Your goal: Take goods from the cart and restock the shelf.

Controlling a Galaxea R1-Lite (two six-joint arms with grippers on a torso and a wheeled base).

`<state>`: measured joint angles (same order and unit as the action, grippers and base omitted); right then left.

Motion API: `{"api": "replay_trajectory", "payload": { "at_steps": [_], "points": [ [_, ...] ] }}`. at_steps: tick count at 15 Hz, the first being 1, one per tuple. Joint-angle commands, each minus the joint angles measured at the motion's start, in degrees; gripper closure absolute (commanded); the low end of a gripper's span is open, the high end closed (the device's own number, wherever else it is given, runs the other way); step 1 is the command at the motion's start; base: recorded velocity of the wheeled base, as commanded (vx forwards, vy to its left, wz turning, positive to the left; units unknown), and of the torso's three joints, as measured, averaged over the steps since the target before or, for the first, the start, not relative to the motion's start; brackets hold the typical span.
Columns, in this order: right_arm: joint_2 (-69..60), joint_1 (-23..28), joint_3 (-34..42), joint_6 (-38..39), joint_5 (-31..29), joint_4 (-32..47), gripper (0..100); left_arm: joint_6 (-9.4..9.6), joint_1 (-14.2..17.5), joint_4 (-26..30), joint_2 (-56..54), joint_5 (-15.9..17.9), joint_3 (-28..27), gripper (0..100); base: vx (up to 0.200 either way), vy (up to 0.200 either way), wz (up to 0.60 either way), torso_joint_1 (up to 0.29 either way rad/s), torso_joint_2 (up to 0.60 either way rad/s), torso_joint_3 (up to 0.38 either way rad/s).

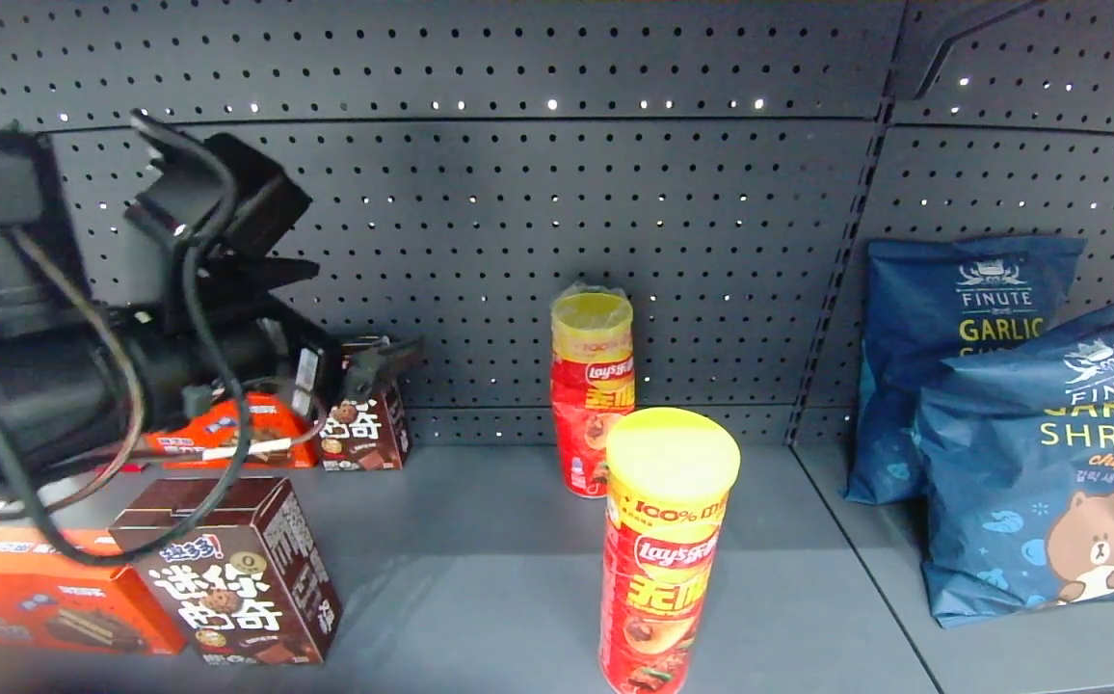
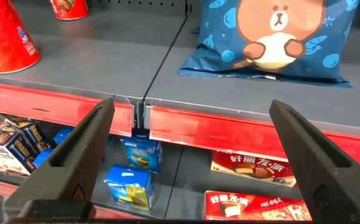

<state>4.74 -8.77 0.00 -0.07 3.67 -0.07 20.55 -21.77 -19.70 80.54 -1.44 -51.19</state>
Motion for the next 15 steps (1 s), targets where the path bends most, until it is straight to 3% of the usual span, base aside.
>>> {"api": "replay_trajectory", "payload": {
  "at_steps": [1, 2, 4, 6, 7, 8, 11, 13, 15],
  "points": [
    [0.44, -0.99, 0.00, -0.10, 0.20, 0.16, 0, -0.07, -0.29, 0.10, -13.39, -0.14, 12.43, 0, 0.000, 0.000, 0.00, 0.000, 0.00, 0.000],
    [0.62, -5.65, 0.00, -0.01, 0.11, 0.16, 0, -0.34, -1.08, 0.10, -19.11, -0.14, 19.02, 0, 0.000, 0.000, 0.00, 0.000, 0.00, 0.000],
    [2.82, -5.30, -0.18, -0.37, -0.59, 0.07, 0, -0.51, -1.17, 0.10, -21.39, -0.23, 21.66, 0, 0.000, 0.000, 0.00, 0.000, 0.00, 0.000],
    [19.08, -4.59, -21.97, 2.45, -1.38, 1.83, 0, -1.92, -0.99, 0.01, -21.74, -0.14, 21.13, 0, 0.000, 0.000, 0.00, 0.000, 0.00, 0.000],
    [21.01, -4.68, -23.82, 2.27, -1.21, 2.89, 0, -2.27, -0.99, -0.08, -21.74, -0.14, 20.95, 0, 0.000, 0.000, 0.00, 0.000, 0.00, 0.000],
    [24.17, -5.82, -25.49, -3.00, 1.52, 5.00, 0, -3.50, -0.90, -0.25, -21.74, -0.32, 21.04, 0, 0.000, 0.000, 0.00, 0.000, 0.00, 0.000],
    [32.61, -9.43, -23.64, -4.59, 3.27, 3.24, 0, -4.47, -0.73, -0.25, -21.74, -0.32, 20.78, 0, 0.000, 0.000, 0.00, 0.000, 0.00, 0.000],
    [46.50, -18.13, -23.73, -3.71, 2.31, -8.63, 0, -4.47, -0.73, -0.25, -21.74, -0.41, 20.78, 0, 0.000, 0.000, 0.00, 0.000, 0.00, 0.000],
    [53.00, -20.33, -24.70, -3.18, 1.16, -11.35, 0, -4.47, -0.73, -0.25, -21.66, -0.41, 20.43, 0, 0.000, 0.000, 0.00, 0.000, 0.00, 0.000]
  ]
}}
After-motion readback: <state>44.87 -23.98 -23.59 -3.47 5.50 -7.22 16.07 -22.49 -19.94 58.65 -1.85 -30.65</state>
